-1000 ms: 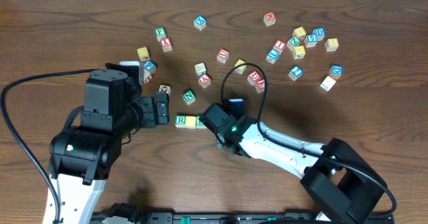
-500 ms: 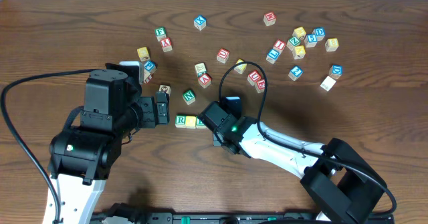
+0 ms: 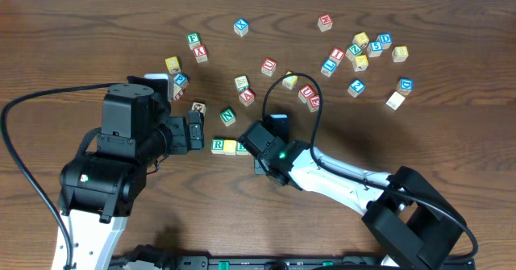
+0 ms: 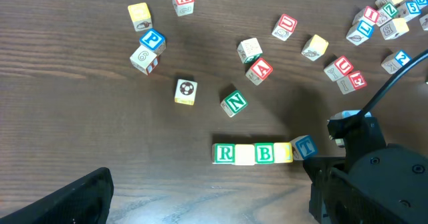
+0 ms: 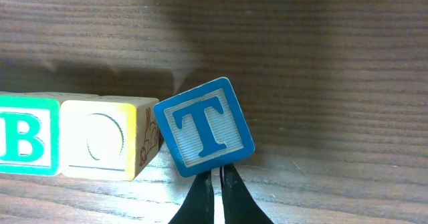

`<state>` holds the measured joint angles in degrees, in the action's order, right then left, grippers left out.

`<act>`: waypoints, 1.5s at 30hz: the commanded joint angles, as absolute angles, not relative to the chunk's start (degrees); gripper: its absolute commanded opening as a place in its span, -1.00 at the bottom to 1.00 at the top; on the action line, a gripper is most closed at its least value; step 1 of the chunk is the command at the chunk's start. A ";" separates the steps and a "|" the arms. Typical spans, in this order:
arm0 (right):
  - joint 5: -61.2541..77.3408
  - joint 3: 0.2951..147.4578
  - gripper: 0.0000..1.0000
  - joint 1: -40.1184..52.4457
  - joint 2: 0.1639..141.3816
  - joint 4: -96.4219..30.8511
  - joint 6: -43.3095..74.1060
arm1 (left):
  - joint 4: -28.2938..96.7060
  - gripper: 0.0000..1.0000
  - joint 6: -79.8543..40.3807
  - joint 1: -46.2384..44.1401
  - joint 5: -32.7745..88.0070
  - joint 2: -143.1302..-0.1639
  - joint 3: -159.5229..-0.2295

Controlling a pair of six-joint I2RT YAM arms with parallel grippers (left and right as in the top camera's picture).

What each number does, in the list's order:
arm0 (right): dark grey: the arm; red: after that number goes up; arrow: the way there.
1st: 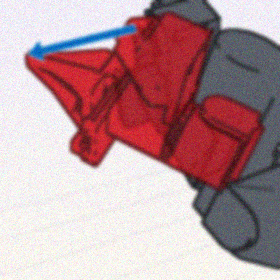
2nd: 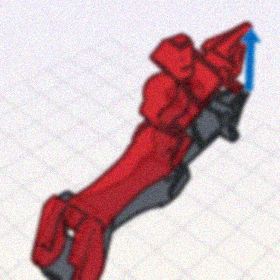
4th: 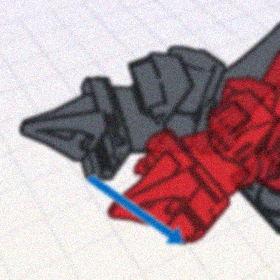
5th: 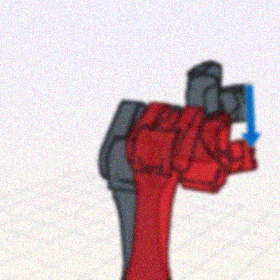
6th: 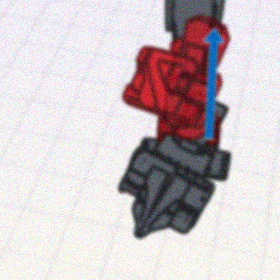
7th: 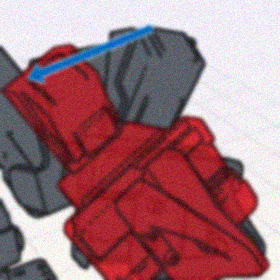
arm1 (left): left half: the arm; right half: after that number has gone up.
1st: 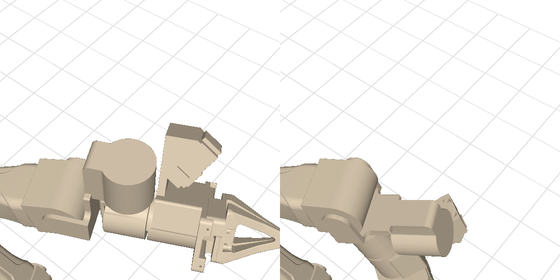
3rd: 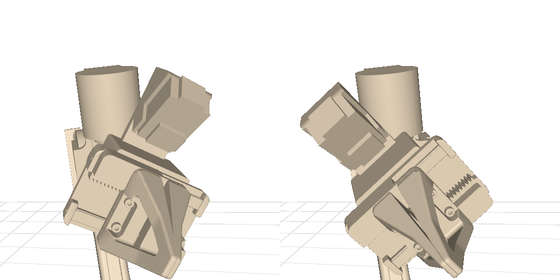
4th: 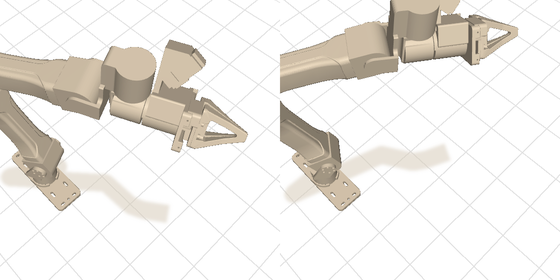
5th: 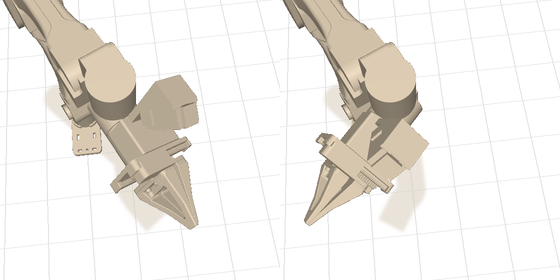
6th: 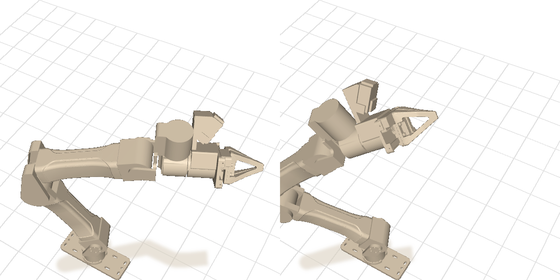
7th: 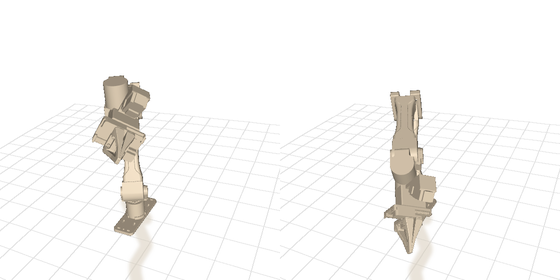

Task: Spell out ROBOT
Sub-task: 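Nudge the T block leftward against the O block with right gripper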

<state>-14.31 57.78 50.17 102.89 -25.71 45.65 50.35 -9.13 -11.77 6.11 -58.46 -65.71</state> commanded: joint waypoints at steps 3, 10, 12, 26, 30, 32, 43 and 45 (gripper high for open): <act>-14.61 57.69 -0.98 50.35 101.49 -25.21 46.24 | 50.37 0.96 -8.60 -11.57 6.44 -58.37 -66.76; -14.20 57.69 -0.98 50.37 101.51 -24.60 46.22 | 50.37 0.96 -8.60 -11.57 6.46 -58.35 -66.76; -14.20 57.69 -0.98 50.37 101.51 -24.84 46.15 | 50.37 0.96 -8.60 -11.57 6.44 -58.35 -66.76; -25.34 57.69 -0.98 50.35 101.51 -31.46 46.94 | 50.37 0.96 -8.60 -11.57 6.44 -58.37 -66.76; -30.50 57.69 -0.98 50.24 101.51 -30.46 46.92 | 50.37 0.96 -8.60 -11.57 6.44 -58.37 -66.76; -32.64 57.69 -0.98 50.24 101.51 -29.12 46.89 | 50.37 0.96 -8.60 -11.57 6.44 -58.35 -66.76; -32.86 57.69 -0.98 50.19 101.51 -22.61 46.11 | 50.37 0.96 -8.60 -11.57 6.44 -58.37 -66.76; -32.88 57.69 -0.98 50.17 101.51 -22.11 45.12 | 50.37 0.96 -8.60 -11.57 6.44 -58.37 -66.76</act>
<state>-30.92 57.74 50.15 102.87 -22.76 46.04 50.37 -9.13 -11.77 6.11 -58.46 -65.71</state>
